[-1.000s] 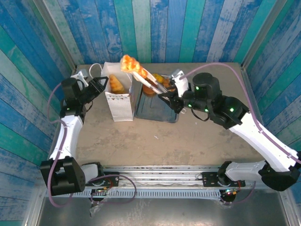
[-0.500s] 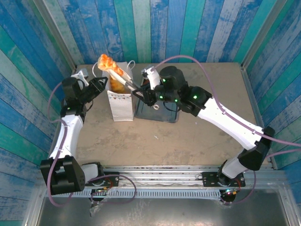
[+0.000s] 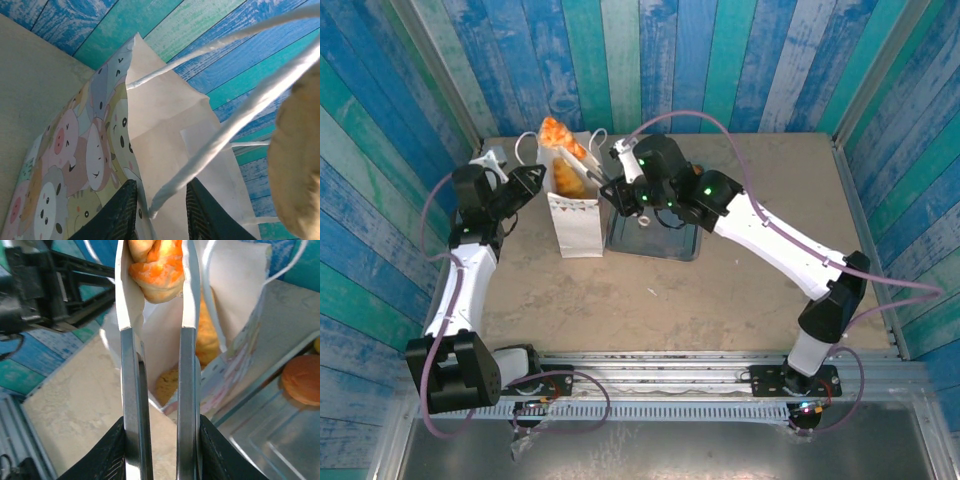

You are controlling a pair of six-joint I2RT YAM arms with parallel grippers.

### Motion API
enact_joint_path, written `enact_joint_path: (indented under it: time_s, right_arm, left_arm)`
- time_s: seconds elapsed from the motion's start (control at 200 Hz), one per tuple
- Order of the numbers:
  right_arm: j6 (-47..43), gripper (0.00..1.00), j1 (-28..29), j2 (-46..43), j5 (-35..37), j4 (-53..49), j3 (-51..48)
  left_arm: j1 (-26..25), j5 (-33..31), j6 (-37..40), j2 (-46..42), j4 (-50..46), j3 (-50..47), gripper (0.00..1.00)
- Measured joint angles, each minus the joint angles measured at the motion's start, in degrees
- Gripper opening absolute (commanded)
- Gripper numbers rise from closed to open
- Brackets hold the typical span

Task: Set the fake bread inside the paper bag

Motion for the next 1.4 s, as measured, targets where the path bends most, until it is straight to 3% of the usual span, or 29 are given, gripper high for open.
enact_joint_path:
  time_s: [0.596, 1.402]
  right_arm:
    - [-11.2, 0.32, 0.0, 9.0, 11.7, -15.2, 13.4]
    - [-13.8, 0.54, 0.0, 12.5, 12.8, -18.8, 18.7]
  left_arm:
    - [0.0, -3.4, 0.9, 0.0, -0.4, 0.0, 0.29]
    - [0.0, -3.4, 0.8, 0.0, -0.5, -0.3, 0.28]
